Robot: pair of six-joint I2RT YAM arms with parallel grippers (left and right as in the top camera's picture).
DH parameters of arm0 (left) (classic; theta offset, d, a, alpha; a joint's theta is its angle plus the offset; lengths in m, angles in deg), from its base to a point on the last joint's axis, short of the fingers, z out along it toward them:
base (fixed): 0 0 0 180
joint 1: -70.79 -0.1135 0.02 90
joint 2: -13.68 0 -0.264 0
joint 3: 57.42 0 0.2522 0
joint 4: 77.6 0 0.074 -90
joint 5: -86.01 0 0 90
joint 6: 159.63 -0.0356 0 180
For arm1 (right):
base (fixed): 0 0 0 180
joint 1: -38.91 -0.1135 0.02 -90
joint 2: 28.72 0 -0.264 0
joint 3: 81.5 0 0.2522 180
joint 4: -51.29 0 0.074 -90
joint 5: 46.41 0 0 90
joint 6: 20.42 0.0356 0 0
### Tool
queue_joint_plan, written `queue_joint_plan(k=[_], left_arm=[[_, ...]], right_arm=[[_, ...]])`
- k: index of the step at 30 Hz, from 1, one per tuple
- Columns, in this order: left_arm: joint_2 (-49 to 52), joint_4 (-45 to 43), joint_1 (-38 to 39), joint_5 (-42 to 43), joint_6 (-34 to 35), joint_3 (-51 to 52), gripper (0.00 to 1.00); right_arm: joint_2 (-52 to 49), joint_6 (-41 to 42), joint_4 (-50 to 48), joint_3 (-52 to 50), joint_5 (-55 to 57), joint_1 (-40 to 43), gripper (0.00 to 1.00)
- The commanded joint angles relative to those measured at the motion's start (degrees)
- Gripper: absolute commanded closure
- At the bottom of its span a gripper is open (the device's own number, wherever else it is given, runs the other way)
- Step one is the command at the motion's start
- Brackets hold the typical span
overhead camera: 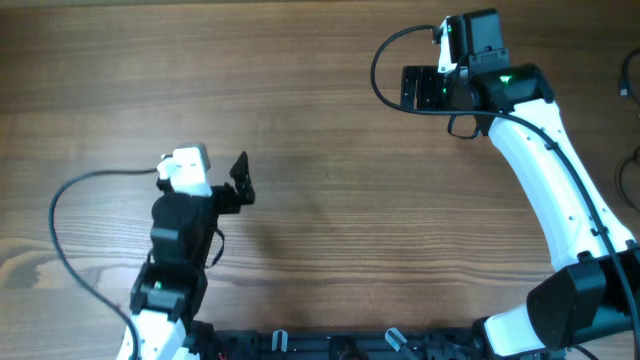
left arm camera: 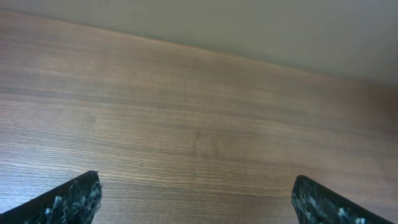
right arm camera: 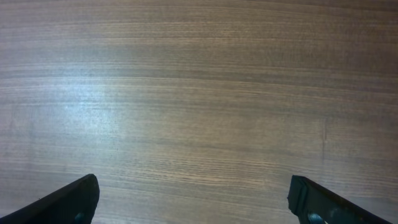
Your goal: Untangle cables
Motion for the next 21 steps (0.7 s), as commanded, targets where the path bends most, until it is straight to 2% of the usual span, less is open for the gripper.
queue_joint_plan(k=[1, 13, 21], left_arm=[[-8.57, -0.09, -0.7, -3.3, 1.77, 5.38, 0.0], [-30.91, 1.01, -0.79, -4.96, 3.04, 14.6, 0.0], [-35.5, 1.77, -4.07, -4.26, 4.33, 15.65, 0.0]], right_arm=[[-0.61, 0.24, -0.13, -0.09, -0.72, -0.13, 0.0], [-0.61, 0.24, -0.13, -0.09, -0.72, -0.11, 0.0], [-0.61, 0.22, -0.13, -0.09, -0.72, -0.13, 0.0]])
